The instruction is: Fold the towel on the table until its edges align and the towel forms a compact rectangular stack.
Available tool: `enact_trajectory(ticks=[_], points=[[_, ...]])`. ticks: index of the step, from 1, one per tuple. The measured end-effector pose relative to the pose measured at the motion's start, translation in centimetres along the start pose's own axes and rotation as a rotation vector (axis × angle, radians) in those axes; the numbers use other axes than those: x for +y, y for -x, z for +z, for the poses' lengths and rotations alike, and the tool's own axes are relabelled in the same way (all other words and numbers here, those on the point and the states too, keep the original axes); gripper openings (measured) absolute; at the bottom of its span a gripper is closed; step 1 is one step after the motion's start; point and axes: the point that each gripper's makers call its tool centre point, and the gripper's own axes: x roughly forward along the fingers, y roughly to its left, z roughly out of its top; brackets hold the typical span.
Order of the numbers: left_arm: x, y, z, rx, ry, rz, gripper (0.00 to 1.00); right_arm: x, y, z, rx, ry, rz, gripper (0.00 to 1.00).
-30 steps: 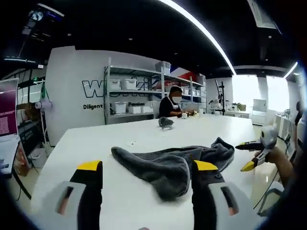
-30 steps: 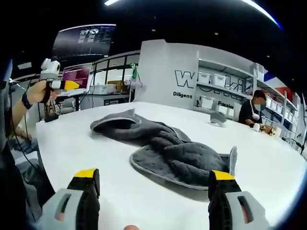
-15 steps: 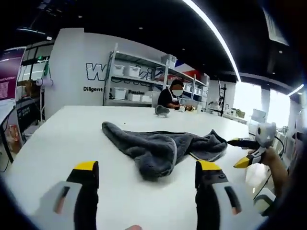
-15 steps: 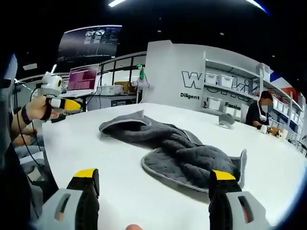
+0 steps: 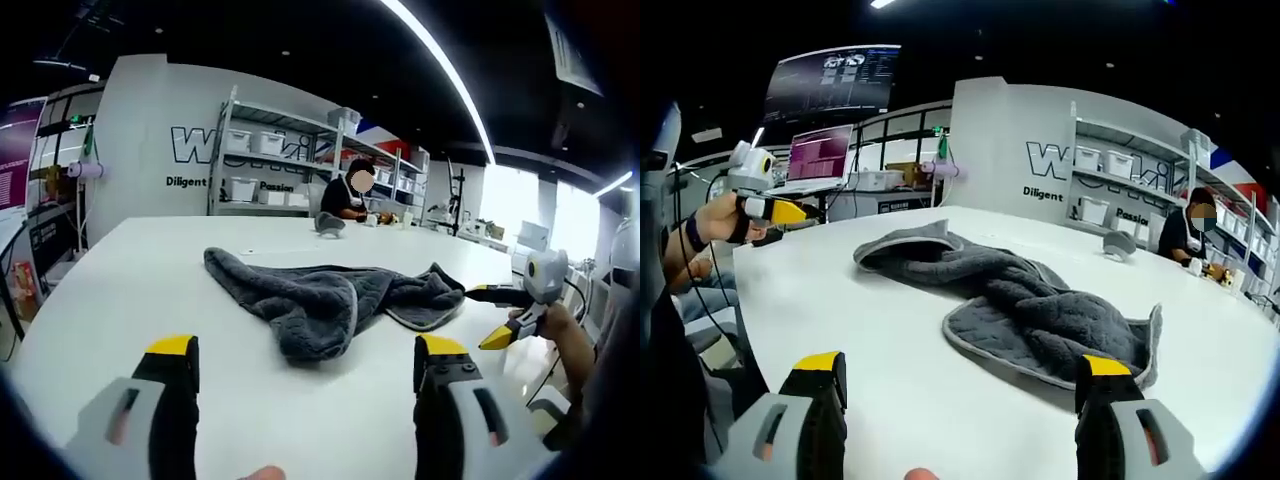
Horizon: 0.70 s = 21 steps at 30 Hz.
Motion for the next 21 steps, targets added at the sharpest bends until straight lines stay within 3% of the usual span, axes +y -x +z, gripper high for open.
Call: enact_trajectory(ticks=[16,21], points=[[-0.23,0.24,-0.36,0.011,0.003,-0.011,0.99,-0.87,0.27,-0.52,0.037,0.05,-0.003,0.99],[-0.65,-0.47,0.02,0.03,-0.044,-0.037,0.99,-0.55,-0.31,-0.46,0.055,0.084,0.027,0.99]])
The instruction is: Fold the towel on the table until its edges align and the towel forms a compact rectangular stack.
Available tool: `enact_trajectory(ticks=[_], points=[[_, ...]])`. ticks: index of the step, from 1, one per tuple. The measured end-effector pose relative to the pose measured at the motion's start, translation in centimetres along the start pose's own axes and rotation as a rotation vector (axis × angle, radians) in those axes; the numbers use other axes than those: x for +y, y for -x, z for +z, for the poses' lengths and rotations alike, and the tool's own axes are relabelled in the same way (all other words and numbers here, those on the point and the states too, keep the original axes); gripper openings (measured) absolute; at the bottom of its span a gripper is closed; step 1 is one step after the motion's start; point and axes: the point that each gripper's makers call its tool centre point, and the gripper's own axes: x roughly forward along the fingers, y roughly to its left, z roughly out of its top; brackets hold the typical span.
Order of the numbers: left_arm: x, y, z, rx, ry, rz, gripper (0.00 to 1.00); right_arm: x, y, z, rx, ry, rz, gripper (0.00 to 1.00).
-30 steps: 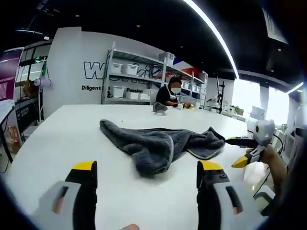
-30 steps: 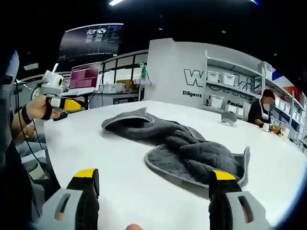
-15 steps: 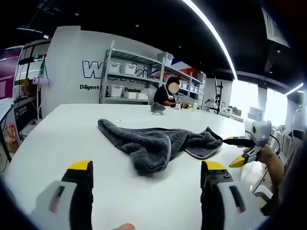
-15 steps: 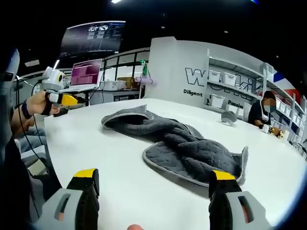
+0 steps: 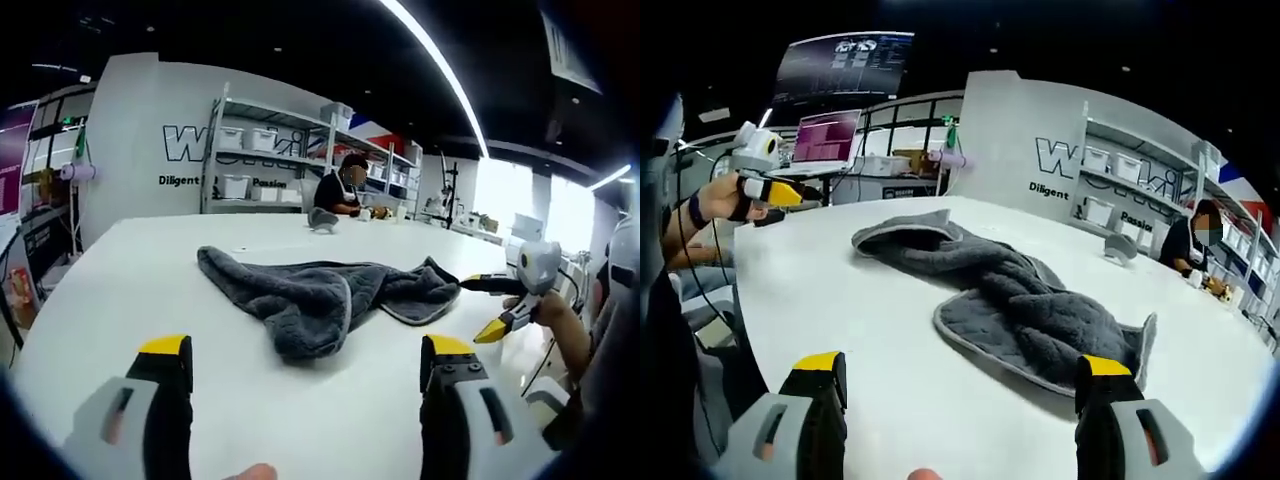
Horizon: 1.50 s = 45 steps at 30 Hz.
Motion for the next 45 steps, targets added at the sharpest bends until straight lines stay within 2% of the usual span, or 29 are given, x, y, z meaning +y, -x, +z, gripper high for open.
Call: enact_trajectory(ticks=[7,10,13,19,23,27,32,36,39,42,45], points=[[-1.0,-1.4,0.2,0.042,-0.082,-0.063,0.99,0.4,-1.0,0.0,0.065,0.145,0.038,0.99],[-1.5,-2.5,0.9,0.062,-0.158,-0.093,0.99,0.5,-1.4,0.1,0.094,0.195,0.06,0.99],[-2.3,-3.6,1.5,0.083,-0.239,-0.133,0.95,0.6,-1.9,1.0,0.091,0.216,0.087,0.97],[-3.0,-6.8,2.5,0.143,-0.364,-0.177,0.93,0.7,-2.7,2.7,0.086,0.295,0.126,0.93],[-3.5,-9.3,3.0,0.176,-0.441,-0.197,0.9,1.0,-3.0,3.2,0.102,0.339,0.143,0.89],[-4.5,-11.3,3.2,0.199,-0.484,-0.233,0.85,1.0,-3.8,3.4,0.111,0.356,0.155,0.87],[-5.3,-13.8,3.1,0.237,-0.446,-0.278,0.76,1.7,-4.5,2.8,0.141,0.316,0.209,0.76],[-6.8,-14.5,2.2,0.259,-0.441,-0.299,0.7,2.0,-5.2,2.3,0.157,0.276,0.248,0.72],[-7.3,-15.3,1.8,0.281,-0.305,-0.329,0.66,2.5,-5.5,2.4,0.146,0.231,0.294,0.69],[-7.0,-15.9,1.8,0.295,-0.187,-0.334,0.6,2.4,-6.0,2.7,0.132,0.148,0.315,0.67],[-6.5,-16.6,1.8,0.301,-0.15,-0.326,0.51,2.1,-6.5,2.4,0.142,0.095,0.337,0.62]])
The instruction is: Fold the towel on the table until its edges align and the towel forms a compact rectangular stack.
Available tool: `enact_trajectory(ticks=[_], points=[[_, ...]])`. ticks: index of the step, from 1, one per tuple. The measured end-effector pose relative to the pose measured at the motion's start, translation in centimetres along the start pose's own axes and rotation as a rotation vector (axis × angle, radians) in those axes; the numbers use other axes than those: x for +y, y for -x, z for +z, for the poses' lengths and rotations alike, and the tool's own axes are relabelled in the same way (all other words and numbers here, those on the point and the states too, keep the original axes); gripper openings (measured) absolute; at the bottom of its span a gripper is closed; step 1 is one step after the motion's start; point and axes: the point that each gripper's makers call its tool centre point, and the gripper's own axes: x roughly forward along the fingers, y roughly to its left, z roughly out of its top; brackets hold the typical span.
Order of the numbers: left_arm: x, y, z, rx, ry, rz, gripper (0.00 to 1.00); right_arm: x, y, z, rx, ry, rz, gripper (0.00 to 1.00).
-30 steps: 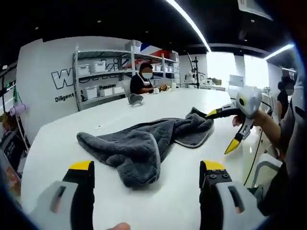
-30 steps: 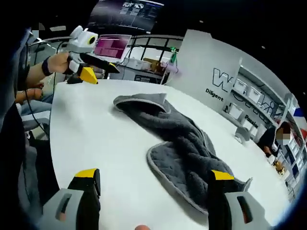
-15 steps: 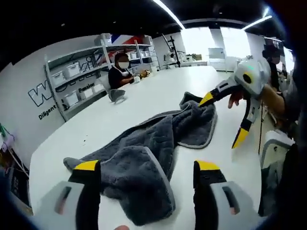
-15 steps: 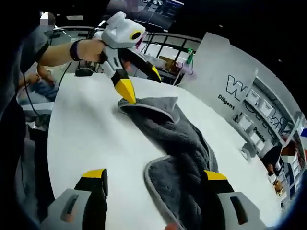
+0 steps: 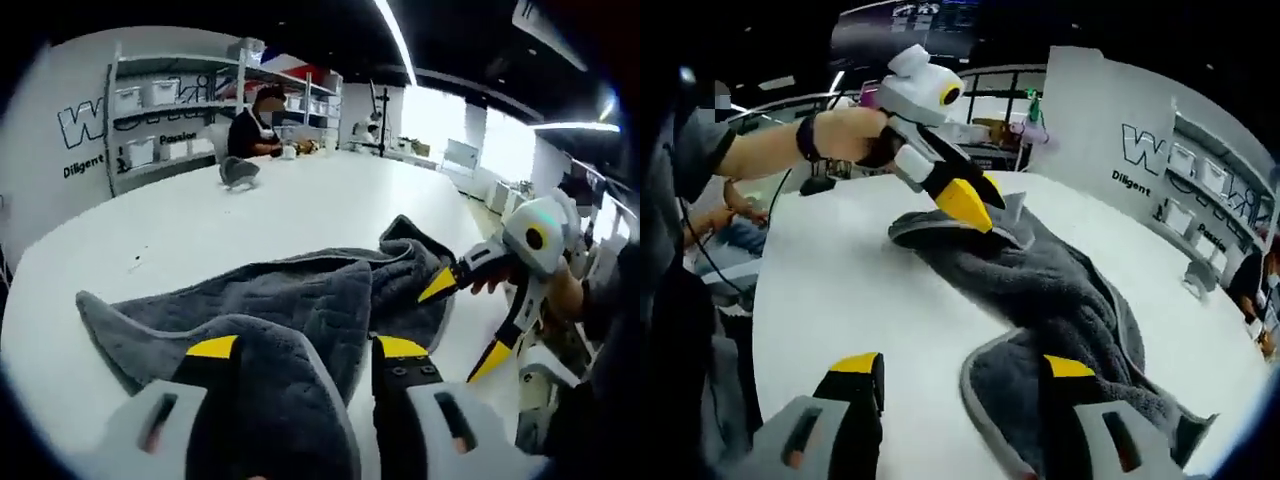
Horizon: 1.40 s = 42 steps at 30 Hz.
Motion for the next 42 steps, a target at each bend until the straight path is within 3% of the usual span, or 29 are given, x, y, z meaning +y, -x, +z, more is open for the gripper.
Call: enact_trajectory(ticks=[2,4,7,10,14,17,21,27,30,32,37,38,42], points=[[0.3,-0.4,-0.2,0.012,-0.001,0.006,0.49,0.4,-0.3,-0.1,0.001,-0.024,0.043,0.52],[0.6,-0.6,-0.4,0.025,0.026,0.005,0.47,0.3,-0.6,0.1,-0.024,-0.073,0.054,0.5],[0.7,-0.9,-0.7,0.037,0.054,0.003,0.44,-0.2,-0.9,-0.1,-0.02,-0.092,0.056,0.48],[0.8,-1.4,-1.2,0.074,0.022,0.012,0.38,-0.7,-1.3,-0.9,0.013,-0.111,0.044,0.39],[0.7,-1.8,-1.6,0.09,0.019,0.003,0.31,-1.1,-1.5,-1.1,0.016,-0.143,0.038,0.36],[0.6,-2.1,-2.0,0.104,0.019,-0.005,0.25,-1.2,-1.8,-1.5,0.036,-0.121,0.022,0.33],[0.9,-2.1,-2.4,0.132,-0.038,0.001,0.15,-1.4,-1.9,-1.7,0.054,-0.07,-0.003,0.26],[2.1,-0.5,-1.7,0.088,-0.011,0.021,0.07,-1.8,-1.9,-1.5,0.039,-0.064,-0.014,0.11],[2.6,0.3,-1.6,0.067,0.011,0.031,0.07,-1.9,-1.7,-1.6,0.04,-0.048,-0.022,0.09],[3.3,1.5,-1.3,0.029,0.051,0.049,0.06,-2.0,-1.4,-1.7,0.039,-0.045,-0.027,0.08],[5.8,5.0,-0.9,-0.044,0.056,0.133,0.06,-2.2,-0.1,-2.3,0.035,-0.039,-0.038,0.07],[5.4,5.5,-1.1,-0.055,0.058,0.145,0.06,-2.3,0.2,-2.4,0.034,-0.041,-0.043,0.07],[7.7,9.3,-1.8,-0.108,0.11,0.221,0.06,-3.2,2.0,-3.4,0.03,-0.059,-0.082,0.07]])
